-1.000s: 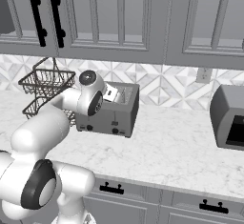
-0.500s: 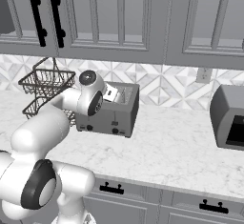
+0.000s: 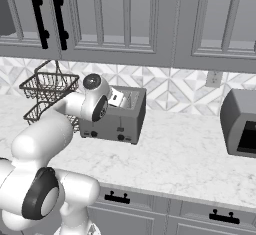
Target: Start the toaster. Once the lever pops up, take the bread to the plate on the dining counter.
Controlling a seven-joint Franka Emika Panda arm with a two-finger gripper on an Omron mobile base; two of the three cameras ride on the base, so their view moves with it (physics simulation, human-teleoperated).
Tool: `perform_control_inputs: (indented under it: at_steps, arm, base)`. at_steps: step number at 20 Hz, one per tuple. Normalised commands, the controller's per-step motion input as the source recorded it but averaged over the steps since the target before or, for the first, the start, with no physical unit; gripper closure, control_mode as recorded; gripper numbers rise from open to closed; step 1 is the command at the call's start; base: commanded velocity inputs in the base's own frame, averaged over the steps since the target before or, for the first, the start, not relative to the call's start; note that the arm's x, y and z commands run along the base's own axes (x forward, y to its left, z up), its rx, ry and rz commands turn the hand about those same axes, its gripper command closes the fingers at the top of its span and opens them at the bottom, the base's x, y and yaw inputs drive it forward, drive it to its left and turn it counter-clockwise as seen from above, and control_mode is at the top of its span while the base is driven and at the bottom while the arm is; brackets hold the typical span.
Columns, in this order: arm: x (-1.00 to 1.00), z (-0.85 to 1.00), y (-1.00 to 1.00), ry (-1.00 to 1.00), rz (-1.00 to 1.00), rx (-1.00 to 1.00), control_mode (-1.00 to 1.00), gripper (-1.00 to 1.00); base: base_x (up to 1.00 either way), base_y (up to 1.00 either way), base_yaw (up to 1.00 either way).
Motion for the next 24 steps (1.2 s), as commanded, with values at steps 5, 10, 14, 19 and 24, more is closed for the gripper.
perform_control_inputs:
  at_steps: [5, 10, 14, 19, 24]
  arm:
    - [0.00, 0.00, 0.00, 0.00, 0.00, 0.00, -1.00, -1.00]
    - [0.00, 0.00, 0.00, 0.00, 0.00, 0.00, -1.00, -1.00]
    - [0.00, 0.00, 0.00, 0.00, 0.00, 0.00, -1.00, -1.00]
    - [0.00, 0.00, 0.00, 0.00, 0.00, 0.00, -1.00, -1.00]
    - [0.00, 0.00, 0.00, 0.00, 0.00, 0.00, -1.00, -1.00]
  base:
    - [0.00, 0.00, 0.00]
    - [0.00, 0.00, 0.00]
    - [0.00, 0.00, 0.00]
    - [0.00, 0.00, 0.00]
    - [0.00, 0.00, 0.00]
